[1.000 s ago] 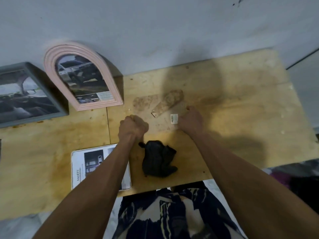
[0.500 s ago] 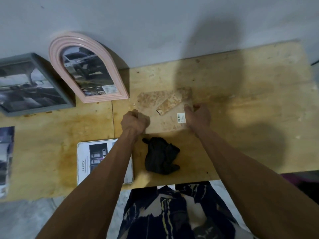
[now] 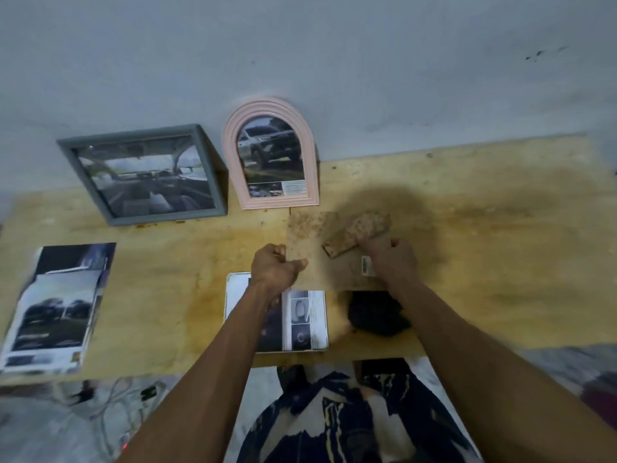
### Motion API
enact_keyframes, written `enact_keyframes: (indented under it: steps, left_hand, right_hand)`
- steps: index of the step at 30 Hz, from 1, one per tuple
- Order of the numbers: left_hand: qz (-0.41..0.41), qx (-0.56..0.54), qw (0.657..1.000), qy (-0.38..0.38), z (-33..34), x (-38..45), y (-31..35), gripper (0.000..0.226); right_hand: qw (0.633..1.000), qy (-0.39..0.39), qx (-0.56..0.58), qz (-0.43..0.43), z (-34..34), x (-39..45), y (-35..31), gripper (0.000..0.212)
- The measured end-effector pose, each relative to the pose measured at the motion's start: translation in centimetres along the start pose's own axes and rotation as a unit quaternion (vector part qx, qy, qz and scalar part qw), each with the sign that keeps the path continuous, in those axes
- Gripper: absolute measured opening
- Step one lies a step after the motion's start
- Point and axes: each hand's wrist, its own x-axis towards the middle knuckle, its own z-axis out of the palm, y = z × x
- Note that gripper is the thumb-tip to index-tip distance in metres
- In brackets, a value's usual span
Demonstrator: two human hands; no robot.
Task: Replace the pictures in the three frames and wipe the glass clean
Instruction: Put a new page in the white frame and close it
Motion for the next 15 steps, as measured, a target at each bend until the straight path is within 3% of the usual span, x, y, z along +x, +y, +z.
enact_keyframes:
  steps: [9, 12, 15]
  left_hand:
    - [-0.003, 0.053, 0.999, 0.007, -9.5, -3.3, -9.6, 0.036]
    - [0.007, 0.074, 0.997, -0.011, -10.5, -4.3, -11.7, 0.031]
    - [0.029, 0.094, 0.995, -0.017, -11.1, -4.4, -13.1, 0.031]
  right_hand:
    - [0.999, -0.002, -0.039, -0.027, 8.3, -8.6, 4.6, 0.083]
    - [0.995, 0.018, -0.086, -0.055, 9.2, -10.7, 6.2, 0.075]
    - [0.996, 0.034, -0.062, -0.050, 9.3, -11.8, 7.4, 0.069]
